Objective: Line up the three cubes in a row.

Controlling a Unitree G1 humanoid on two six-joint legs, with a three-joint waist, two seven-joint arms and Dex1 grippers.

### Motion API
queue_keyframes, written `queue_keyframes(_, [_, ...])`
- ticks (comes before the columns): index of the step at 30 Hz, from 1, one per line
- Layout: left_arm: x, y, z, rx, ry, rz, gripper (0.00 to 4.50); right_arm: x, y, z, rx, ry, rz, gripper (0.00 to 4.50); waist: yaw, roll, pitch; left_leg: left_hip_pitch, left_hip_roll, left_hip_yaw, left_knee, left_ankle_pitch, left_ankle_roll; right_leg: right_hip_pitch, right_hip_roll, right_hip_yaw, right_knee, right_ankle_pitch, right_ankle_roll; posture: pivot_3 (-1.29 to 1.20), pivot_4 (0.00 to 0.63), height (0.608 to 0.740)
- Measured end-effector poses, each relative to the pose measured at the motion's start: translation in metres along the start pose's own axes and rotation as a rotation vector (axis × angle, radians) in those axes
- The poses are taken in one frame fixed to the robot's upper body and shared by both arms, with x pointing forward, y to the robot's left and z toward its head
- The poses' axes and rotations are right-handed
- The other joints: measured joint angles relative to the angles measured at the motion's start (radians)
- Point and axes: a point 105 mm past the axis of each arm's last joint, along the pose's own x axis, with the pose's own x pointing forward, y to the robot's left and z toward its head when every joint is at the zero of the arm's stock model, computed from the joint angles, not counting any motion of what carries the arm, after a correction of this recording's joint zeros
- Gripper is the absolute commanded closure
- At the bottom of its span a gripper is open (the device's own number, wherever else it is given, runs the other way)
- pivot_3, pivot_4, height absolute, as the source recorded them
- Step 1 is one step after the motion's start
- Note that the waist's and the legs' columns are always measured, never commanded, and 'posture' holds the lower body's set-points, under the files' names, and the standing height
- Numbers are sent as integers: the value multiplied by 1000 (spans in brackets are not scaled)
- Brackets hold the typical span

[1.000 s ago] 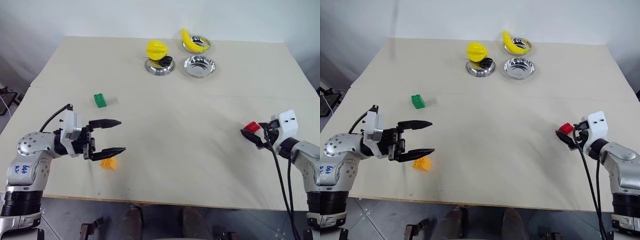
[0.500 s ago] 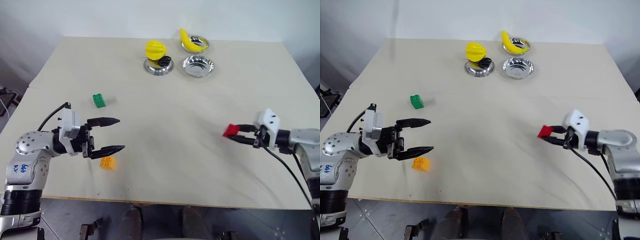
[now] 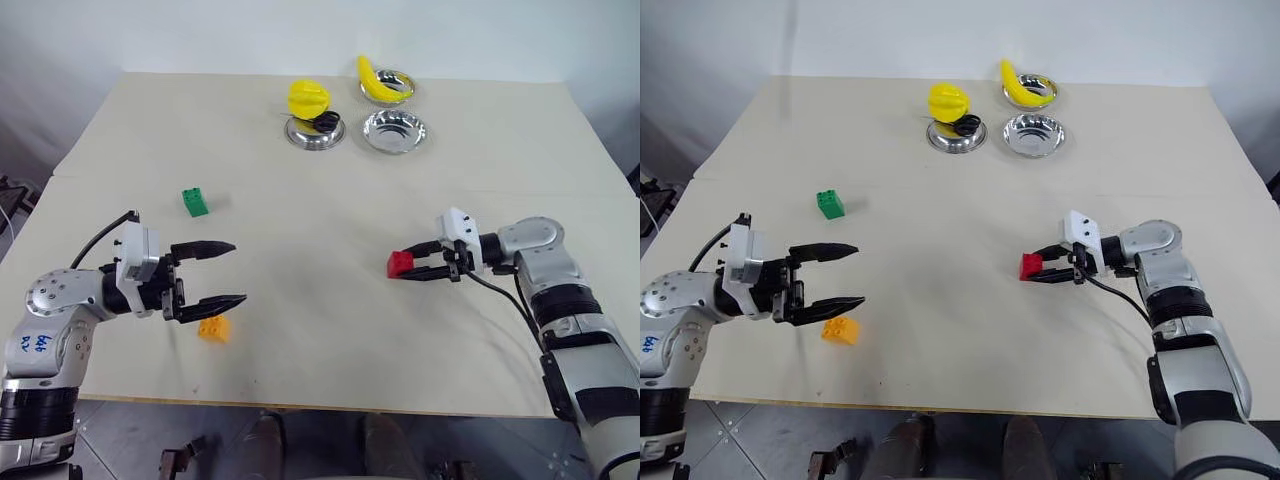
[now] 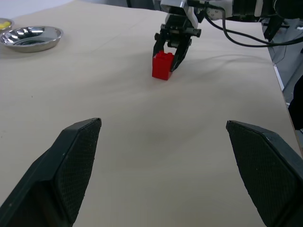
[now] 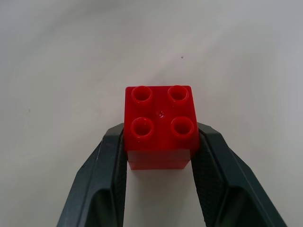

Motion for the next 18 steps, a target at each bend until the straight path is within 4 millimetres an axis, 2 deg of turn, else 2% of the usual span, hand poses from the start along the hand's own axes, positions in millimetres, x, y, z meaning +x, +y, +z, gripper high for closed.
queue_keyframes(1, [0,0,1,0,-2,1,0,0,0,-1,-3,0,0,3014,0,0,0,0,0,0,0,0,0,0,0,0,0,0,0,0,150,740])
queue_keyframes(6, [-1,1,2,-4,-3,13,0,1,1,-8,32,18,3,1368,0,0,0,0,0,0,0,0,0,0,0,0,1,0,0,0,150,740])
queue_keyframes(10, [-3,3,3,2,-4,31,0,-1,-1,-5,21,-8,-17,14,-1,0,0,0,0,0,0,0,0,0,0,0,1,0,0,0,150,740])
queue_keyframes(12, [-8,6,3,1,-7,61,0,-9,-6,10,-4,-83,-59,14,-3,1,1,0,0,0,0,0,0,-1,0,0,1,0,0,0,150,740])
queue_keyframes(15, [-29,15,0,-8,-13,181,0,-39,-8,38,-101,-182,-142,14,0,2,1,0,0,0,-1,0,0,-1,0,0,0,0,0,0,150,740])
queue_keyframes(16, [-41,18,-5,-27,-11,240,0,-51,0,45,-135,-216,-162,14,2,2,1,0,0,0,-1,-1,0,0,0,-1,-1,0,0,0,150,740])
queue_keyframes(18, [-77,26,-24,-93,-1,423,0,-69,21,45,-153,-268,-190,14,5,1,1,0,1,-1,-1,-3,1,1,0,-2,-2,0,-1,0,150,740])
